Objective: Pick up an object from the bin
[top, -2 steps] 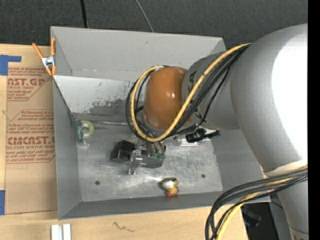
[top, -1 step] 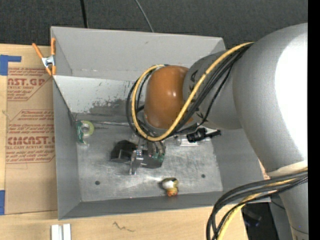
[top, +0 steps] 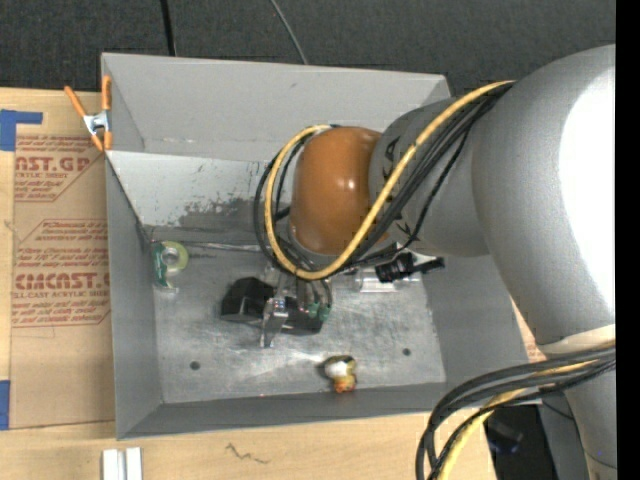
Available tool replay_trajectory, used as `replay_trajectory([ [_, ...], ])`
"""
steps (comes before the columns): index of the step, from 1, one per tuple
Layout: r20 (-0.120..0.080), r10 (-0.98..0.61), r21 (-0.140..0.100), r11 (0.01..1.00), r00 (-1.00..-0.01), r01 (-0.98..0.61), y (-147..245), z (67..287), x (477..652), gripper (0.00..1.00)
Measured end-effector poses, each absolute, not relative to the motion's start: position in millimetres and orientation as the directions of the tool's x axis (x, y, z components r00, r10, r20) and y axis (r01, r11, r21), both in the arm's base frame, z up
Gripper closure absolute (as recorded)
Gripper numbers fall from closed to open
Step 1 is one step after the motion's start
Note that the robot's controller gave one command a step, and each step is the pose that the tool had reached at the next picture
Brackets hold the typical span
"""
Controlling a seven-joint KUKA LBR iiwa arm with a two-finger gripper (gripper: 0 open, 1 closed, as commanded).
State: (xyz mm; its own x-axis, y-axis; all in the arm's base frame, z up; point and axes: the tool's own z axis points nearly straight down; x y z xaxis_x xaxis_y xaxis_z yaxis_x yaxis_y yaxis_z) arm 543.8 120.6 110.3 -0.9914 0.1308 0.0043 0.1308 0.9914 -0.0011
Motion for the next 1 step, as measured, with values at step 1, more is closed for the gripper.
replay_trajectory([
  [1,0.006,0.131,-0.002,0.991,-0.991,0.131,120.5,116.7,543.2,1.0],
])
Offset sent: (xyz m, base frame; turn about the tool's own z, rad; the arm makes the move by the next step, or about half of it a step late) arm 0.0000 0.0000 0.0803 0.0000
